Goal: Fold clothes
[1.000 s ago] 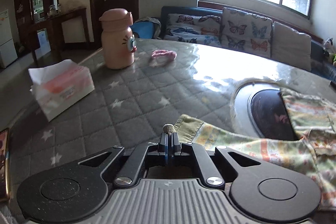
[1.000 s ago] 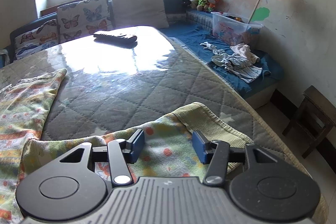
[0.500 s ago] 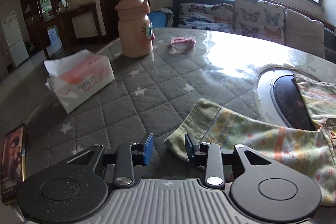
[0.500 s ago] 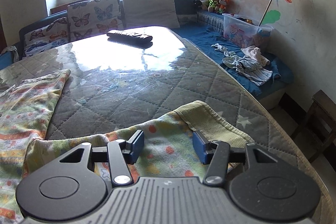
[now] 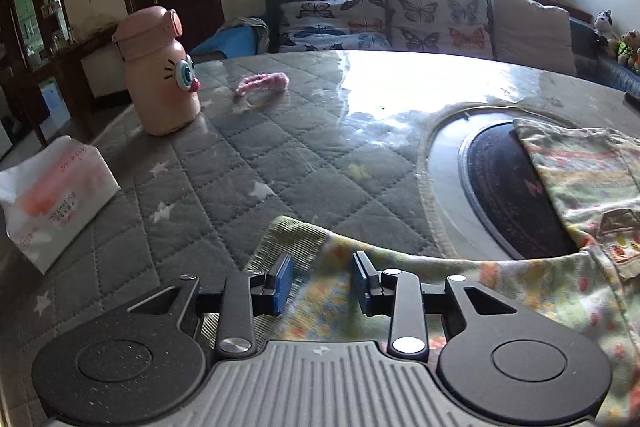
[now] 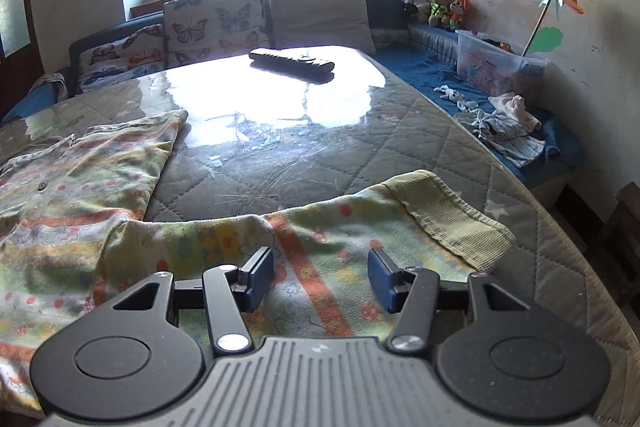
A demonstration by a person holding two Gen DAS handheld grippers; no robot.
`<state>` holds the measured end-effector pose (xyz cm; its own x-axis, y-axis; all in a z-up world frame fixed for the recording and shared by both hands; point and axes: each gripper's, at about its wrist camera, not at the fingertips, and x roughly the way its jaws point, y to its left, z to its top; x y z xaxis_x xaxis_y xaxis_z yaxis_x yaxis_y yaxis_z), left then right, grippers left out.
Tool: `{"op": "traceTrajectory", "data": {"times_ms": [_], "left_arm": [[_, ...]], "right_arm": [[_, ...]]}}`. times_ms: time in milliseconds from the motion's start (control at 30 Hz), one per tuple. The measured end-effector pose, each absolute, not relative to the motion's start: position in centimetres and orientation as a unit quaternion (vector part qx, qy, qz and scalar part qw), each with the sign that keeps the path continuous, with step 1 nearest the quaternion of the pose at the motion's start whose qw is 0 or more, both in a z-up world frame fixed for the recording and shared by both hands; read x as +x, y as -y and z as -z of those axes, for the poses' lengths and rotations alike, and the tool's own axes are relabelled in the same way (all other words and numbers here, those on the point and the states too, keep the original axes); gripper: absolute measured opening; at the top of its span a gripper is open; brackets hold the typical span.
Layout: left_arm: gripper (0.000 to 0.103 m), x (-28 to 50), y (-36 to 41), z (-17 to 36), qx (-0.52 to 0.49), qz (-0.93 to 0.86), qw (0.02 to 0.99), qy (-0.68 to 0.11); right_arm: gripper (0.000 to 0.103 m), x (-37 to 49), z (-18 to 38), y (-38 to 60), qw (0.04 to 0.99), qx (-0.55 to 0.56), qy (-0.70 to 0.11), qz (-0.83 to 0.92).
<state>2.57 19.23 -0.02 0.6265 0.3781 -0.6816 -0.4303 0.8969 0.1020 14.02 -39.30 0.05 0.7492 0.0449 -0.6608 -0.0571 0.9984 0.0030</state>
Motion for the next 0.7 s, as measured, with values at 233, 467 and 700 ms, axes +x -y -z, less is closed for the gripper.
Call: {"op": "traceTrajectory", "data": {"times_ms": [233,467,700], "left_arm": [[0.036,3.0,-20.3,0.0,-0.018,-0.25,0.894,-0.371],[0.035,2.0,-16.2,-2.0,-0.017,-0.187,0.914,-0.359],[0.036,3.2,-9.8,-2.1,-0.003,-0.077,0.931,-0.356]], "right_arm": [[0.055,13.5,-0.5,39.0,0.935,-0.013,-0.354,-0.027],[0.056,11.7,-2.2,36.8,0.937,-0.023,-0.341,-0.075],[0.06,9.9,-3.3,32.3,0.93,-0.041,-0.329,-0.157]]}}
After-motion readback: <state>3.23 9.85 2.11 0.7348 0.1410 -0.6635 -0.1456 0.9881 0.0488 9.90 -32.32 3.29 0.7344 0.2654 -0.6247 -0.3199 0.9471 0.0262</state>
